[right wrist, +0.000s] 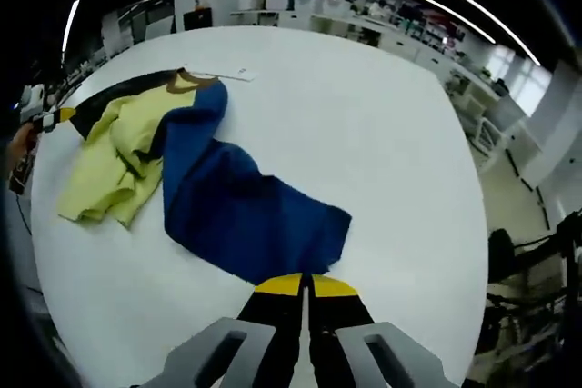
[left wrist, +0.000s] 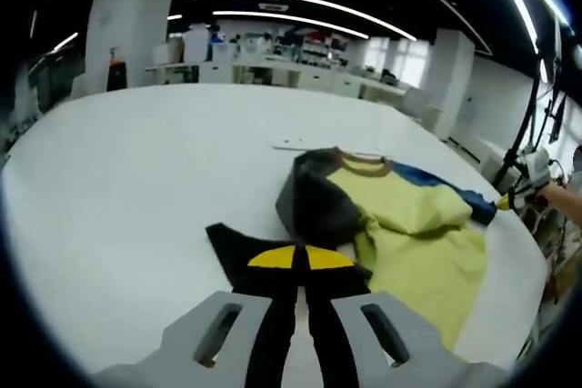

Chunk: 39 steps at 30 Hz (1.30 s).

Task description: Fold the garment on the visible template until the final outline fits inside the template.

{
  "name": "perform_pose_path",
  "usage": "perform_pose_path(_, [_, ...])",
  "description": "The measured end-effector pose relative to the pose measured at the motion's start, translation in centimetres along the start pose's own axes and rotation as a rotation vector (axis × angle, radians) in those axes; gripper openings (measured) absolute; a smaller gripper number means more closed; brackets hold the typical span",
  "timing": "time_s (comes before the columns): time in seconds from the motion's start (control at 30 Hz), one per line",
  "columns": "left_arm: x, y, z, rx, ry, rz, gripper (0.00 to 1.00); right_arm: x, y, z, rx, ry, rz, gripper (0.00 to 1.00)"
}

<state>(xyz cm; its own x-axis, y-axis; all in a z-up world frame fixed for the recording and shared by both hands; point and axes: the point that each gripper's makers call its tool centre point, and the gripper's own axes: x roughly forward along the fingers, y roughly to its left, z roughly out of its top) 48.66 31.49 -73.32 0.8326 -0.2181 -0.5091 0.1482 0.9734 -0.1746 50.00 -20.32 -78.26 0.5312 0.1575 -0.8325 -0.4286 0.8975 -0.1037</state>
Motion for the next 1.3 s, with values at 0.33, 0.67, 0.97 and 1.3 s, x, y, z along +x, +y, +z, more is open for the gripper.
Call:
perform_pose_path(0.33, [0.2,0.5,-1.0,0.007,0.024,0.013,0.0,-0.7,0.7,-1.2,0.001,-0.007,0.017,0.0])
perform_pose_path(0.67, [-0.5,2.1,-0.7,0.085,0.002,0.028,0.1,-0.7,2.7,0.3,-0.128,-0.08,0.109,0.29])
perform_pose_path(0.97, [-0.8,5.8,-1.3,0.266,0.066,0.122,0.11,0.3,3.4,-0.2,-0.182,-0.062,0.157,0.42])
perform_pose_path(1.3, [1.4,7.4,-3.0,0.179,0.135,0.105,0.15,1.1,3.1,-0.6,-0.194,-0.051,0.172,0.42])
